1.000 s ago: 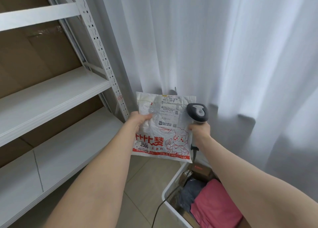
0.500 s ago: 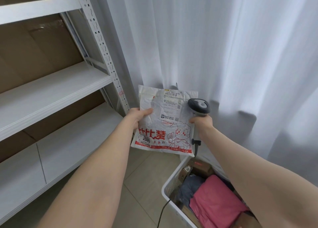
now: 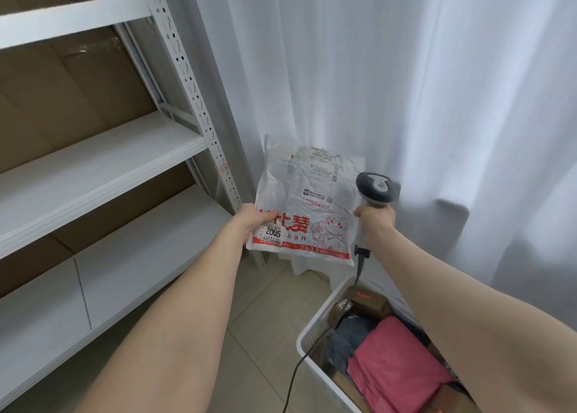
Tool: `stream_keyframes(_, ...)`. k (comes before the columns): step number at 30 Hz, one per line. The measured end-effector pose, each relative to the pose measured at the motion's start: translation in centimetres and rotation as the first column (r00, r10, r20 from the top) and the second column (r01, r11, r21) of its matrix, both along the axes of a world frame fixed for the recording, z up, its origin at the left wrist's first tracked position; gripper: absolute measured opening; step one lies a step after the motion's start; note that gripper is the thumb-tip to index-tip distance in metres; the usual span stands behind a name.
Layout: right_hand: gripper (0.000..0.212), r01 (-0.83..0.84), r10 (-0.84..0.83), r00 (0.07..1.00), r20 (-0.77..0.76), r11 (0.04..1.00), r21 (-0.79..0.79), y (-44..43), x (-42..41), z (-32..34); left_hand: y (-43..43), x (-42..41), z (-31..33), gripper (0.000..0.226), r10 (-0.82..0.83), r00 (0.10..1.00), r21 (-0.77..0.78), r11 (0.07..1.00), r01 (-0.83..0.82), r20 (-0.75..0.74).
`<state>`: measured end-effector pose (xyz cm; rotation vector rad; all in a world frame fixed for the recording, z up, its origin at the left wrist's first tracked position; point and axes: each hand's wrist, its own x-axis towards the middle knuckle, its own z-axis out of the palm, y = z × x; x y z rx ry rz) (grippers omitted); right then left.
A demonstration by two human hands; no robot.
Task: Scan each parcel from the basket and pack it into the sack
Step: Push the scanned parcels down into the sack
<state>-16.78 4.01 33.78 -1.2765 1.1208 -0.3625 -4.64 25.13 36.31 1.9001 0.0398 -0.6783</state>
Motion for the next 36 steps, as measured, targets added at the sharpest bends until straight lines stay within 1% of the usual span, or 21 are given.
stream_keyframes(2, 0.019, -0.022, 0.022, 1.000, -0.011, 1.000, -0.005, 0.1, -0.2, 0.1, -0.4, 0.2, -0.4, 0.012, 0.084, 0.994, -0.025, 0.996, -0.082, 0.063)
stream_keyframes(4, 0.017, -0.057, 0.056, 0.998, 0.017, 0.998, 0.025, 0.5, -0.5, 0.2, -0.8, 0.2, -0.6, 0.010, 0.110, 0.990, -0.053, 0.993, -0.106, 0.088)
stream_keyframes(6, 0.016, -0.133, 0.119, 0.986, 0.115, 0.984, 0.122, 1.3, -0.9, 0.3, -1.5, -0.1, -0.6, 0.019, 0.070, 0.992, -0.067, 0.996, -0.064, 0.101)
stream_keyframes(8, 0.019, -0.233, 0.199, 0.960, 0.196, 0.958, 0.169, 2.4, -1.1, 0.4, -2.1, -0.6, -0.6, 0.025, -0.012, 0.989, -0.045, 0.999, 0.019, 0.149)
stream_keyframes(10, 0.022, -0.309, 0.272, 0.935, 0.226, 0.939, 0.149, 3.4, -1.1, 0.6, -2.6, -1.1, -0.7, 0.026, -0.085, 0.981, -0.034, 0.995, 0.092, 0.175)
stream_keyframes(13, 0.023, -0.355, 0.310, 0.914, 0.260, 0.923, 0.146, 4.4, -0.8, 0.5, -2.7, -1.7, -1.0, 0.015, -0.147, 0.980, -0.010, 0.989, 0.149, 0.133)
stream_keyframes(15, 0.022, -0.370, 0.332, 0.912, 0.240, 0.919, 0.133, 4.6, -0.7, 0.4, -2.7, -1.8, -1.1, 0.012, -0.155, 0.983, -0.007, 0.988, 0.157, 0.099)
stream_keyframes(18, 0.021, -0.416, 0.391, 0.898, 0.201, 0.904, 0.096, 4.3, -0.8, 0.1, -2.6, -1.4, -1.2, 0.004, -0.097, 0.987, -0.048, 0.993, 0.103, 0.126)
stream_keyframes(20, 0.022, -0.435, 0.407, 0.889, 0.209, 0.893, 0.113, 4.2, -1.1, -0.1, -2.5, -1.1, -1.5, 0.010, 0.005, 0.990, -0.103, 0.995, 0.010, 0.144)
stream_keyframes(22, 0.019, -0.432, 0.395, 0.890, 0.226, 0.891, 0.143, 4.3, -1.4, -0.3, -2.6, -1.1, -2.0, 0.020, 0.072, 0.988, -0.135, 0.989, -0.053, 0.140)
stream_keyframes(25, 0.014, -0.444, 0.411, 0.889, 0.203, 0.882, 0.160, 4.3, -1.5, -0.4, -2.9, -1.3, -2.8, 0.036, 0.132, 0.988, -0.169, 0.979, -0.116, 0.083)
stream_keyframes(28, 0.016, -0.464, 0.441, 0.883, 0.159, 0.870, 0.164, 4.2, -1.5, -0.4, -3.0, -1.3, -3.4, 0.039, 0.192, 0.981, -0.192, 0.964, -0.183, 0.030)
stream_keyframes(30, 0.020, -0.470, 0.449, 0.881, 0.151, 0.866, 0.171, 4.0, -1.6, -0.3, -3.1, -1.4, -3.4, 0.045, 0.204, 0.979, -0.206, 0.959, -0.197, 0.013)
stream_keyframes(36, 0.019, -0.530, 0.516, 0.848, 0.121, 0.826, 0.192, 3.5, -1.7, 0.2, -3.6, -1.3, -3.7, 0.056, 0.191, 0.982, -0.207, 0.960, -0.186, 0.003)
